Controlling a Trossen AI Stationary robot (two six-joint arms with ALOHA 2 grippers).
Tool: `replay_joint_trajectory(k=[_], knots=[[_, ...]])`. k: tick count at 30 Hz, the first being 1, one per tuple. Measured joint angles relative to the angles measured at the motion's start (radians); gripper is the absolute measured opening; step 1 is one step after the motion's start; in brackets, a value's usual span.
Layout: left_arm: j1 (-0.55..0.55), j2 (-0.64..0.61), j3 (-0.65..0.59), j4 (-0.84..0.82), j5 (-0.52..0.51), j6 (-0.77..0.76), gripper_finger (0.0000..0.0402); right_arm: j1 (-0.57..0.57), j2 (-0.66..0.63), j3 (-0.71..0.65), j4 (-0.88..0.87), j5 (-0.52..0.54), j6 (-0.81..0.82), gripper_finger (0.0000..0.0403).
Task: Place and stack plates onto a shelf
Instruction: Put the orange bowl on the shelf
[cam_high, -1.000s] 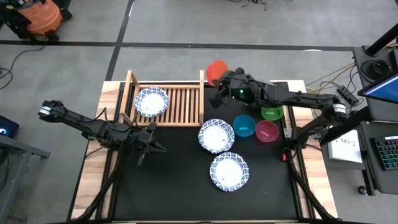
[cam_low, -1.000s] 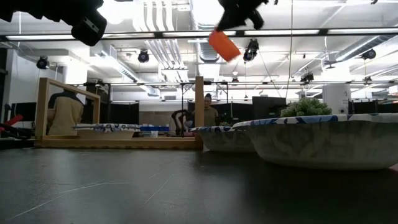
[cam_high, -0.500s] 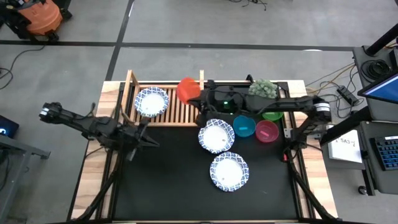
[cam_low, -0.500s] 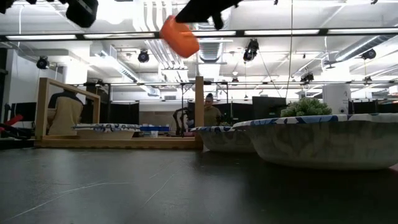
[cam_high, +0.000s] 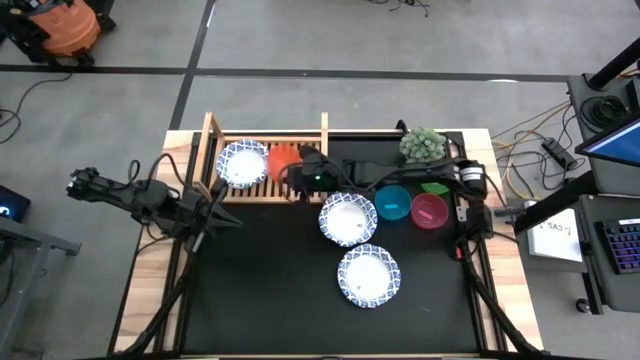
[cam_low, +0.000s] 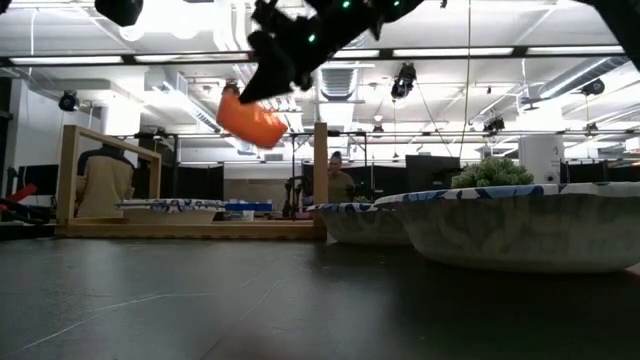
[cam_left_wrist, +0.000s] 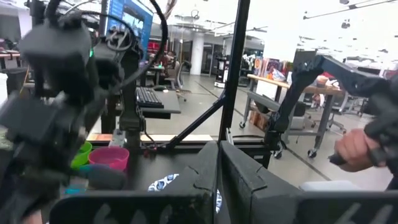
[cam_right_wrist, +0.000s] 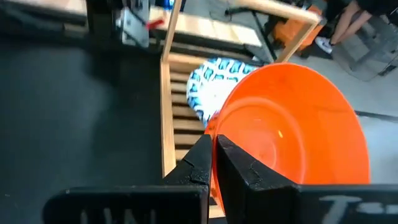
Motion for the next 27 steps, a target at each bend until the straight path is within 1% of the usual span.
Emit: replay_joint_trajectory(k=[5, 7, 8, 11, 14, 18, 22, 24, 27], knots=[[0.0, -0.001, -0.001, 0.001, 0.0, 0.003, 0.0, -0.002, 0.088, 0.06, -0.045, 0.002, -0.021, 0.0009], [0.0, 0.0, -0.001, 0.002, 0.0, 0.003, 0.0, -0.006, 0.119, 0.068, -0.054, 0.02, -0.032, 0.0009], [0.0, 0.0, -0.001, 0.002, 0.0, 0.003, 0.0, -0.007, 0.135, 0.071, -0.049, 0.045, -0.038, 0.0009], [0.0, 0.0, -0.001, 0.003, 0.0, 0.003, 0.0, -0.014, 0.175, 0.079, -0.052, 0.164, -0.052, 0.0009], [0.0, 0.0, -0.001, 0.003, -0.001, 0.003, 0.0, -0.023, 0.209, 0.088, -0.048, 0.212, -0.059, 0.0009], [0.0, 0.0, -0.001, 0.003, -0.001, 0.003, 0.0, -0.035, 0.241, 0.096, -0.046, 0.21, -0.047, 0.0009], [0.0, 0.001, -0.002, 0.004, -0.034, 0.003, 0.0, -0.049, 0.245, 0.096, -0.043, 0.201, -0.016, 0.0011], [0.0, 0.002, -0.002, 0.004, -0.045, 0.003, 0.0, -0.057, 0.245, 0.096, -0.042, 0.192, -0.006, 0.002], [0.0, 0.002, -0.003, 0.005, -0.051, 0.003, 0.0, -0.066, 0.245, 0.096, -0.043, 0.175, 0.022, 0.0044]])
